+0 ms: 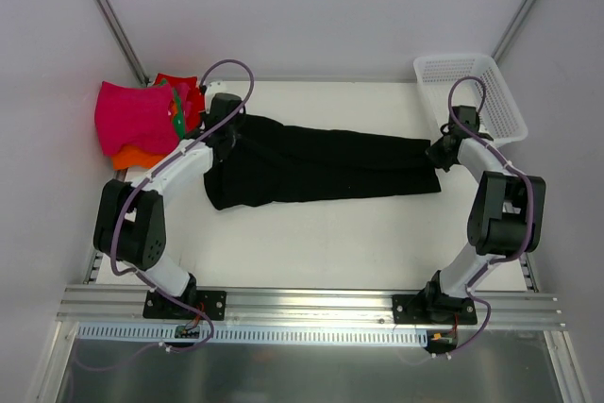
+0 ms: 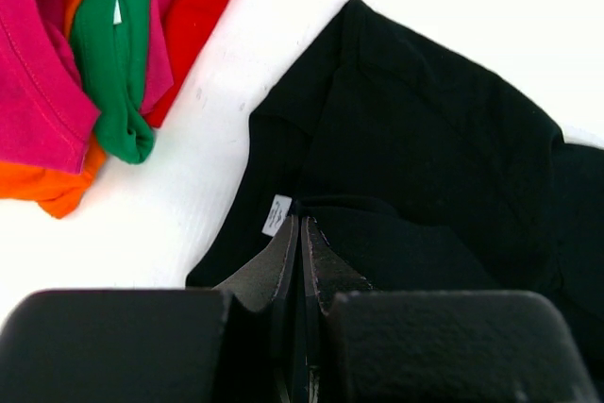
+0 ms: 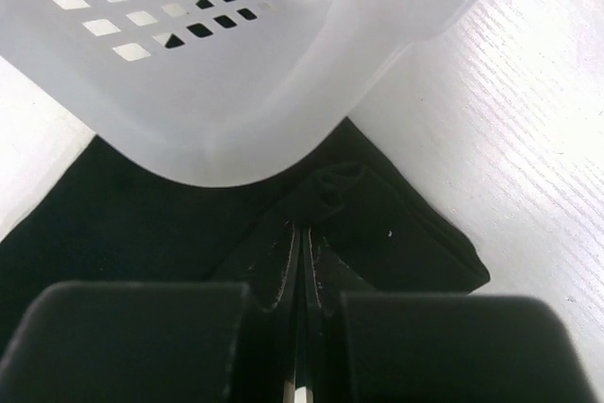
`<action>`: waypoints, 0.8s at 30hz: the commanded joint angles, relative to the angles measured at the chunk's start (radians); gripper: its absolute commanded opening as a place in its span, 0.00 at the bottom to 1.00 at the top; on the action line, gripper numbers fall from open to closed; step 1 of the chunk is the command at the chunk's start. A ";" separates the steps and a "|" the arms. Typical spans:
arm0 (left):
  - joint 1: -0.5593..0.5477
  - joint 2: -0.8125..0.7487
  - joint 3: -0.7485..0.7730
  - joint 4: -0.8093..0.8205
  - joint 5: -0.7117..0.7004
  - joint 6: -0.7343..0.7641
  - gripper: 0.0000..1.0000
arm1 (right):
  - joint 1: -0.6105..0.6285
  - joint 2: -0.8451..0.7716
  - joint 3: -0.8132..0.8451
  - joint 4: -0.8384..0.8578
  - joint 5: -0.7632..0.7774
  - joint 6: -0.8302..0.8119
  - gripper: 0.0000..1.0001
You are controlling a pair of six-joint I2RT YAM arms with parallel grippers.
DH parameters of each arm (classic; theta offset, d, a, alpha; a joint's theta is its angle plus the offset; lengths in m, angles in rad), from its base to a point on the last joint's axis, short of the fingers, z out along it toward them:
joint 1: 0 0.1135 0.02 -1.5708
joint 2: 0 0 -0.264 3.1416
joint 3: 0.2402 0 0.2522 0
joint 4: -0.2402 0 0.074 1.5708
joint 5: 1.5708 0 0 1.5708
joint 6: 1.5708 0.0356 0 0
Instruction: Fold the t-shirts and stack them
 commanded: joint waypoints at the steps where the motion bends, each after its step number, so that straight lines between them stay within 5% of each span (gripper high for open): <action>1: 0.021 0.020 0.061 0.060 0.013 0.025 0.00 | 0.005 0.015 0.040 0.021 0.026 -0.006 0.01; 9: 0.047 0.050 0.078 0.070 0.008 0.023 0.00 | 0.006 0.031 0.048 0.030 0.032 -0.006 0.01; 10: 0.049 0.053 0.083 0.069 0.007 0.020 0.07 | 0.006 0.034 0.049 0.030 0.033 -0.008 0.00; 11: 0.052 0.056 0.086 0.067 0.002 0.017 0.29 | 0.006 0.036 0.052 0.030 0.032 -0.009 0.01; 12: 0.052 0.053 0.083 0.067 -0.005 0.006 0.73 | 0.006 0.039 0.054 0.030 0.029 -0.012 0.08; 13: 0.052 0.050 0.081 0.066 -0.017 0.000 0.95 | 0.006 0.042 0.057 0.030 0.024 -0.015 0.13; 14: 0.050 0.036 0.078 0.066 -0.021 -0.002 0.99 | 0.009 0.044 0.060 0.030 0.016 -0.021 0.18; 21: -0.008 -0.104 0.063 0.055 -0.099 0.012 0.99 | 0.025 -0.036 -0.015 0.165 -0.054 -0.064 0.60; 24: -0.071 -0.160 0.067 0.044 -0.087 0.041 0.99 | 0.040 -0.110 -0.024 0.185 -0.065 -0.094 0.67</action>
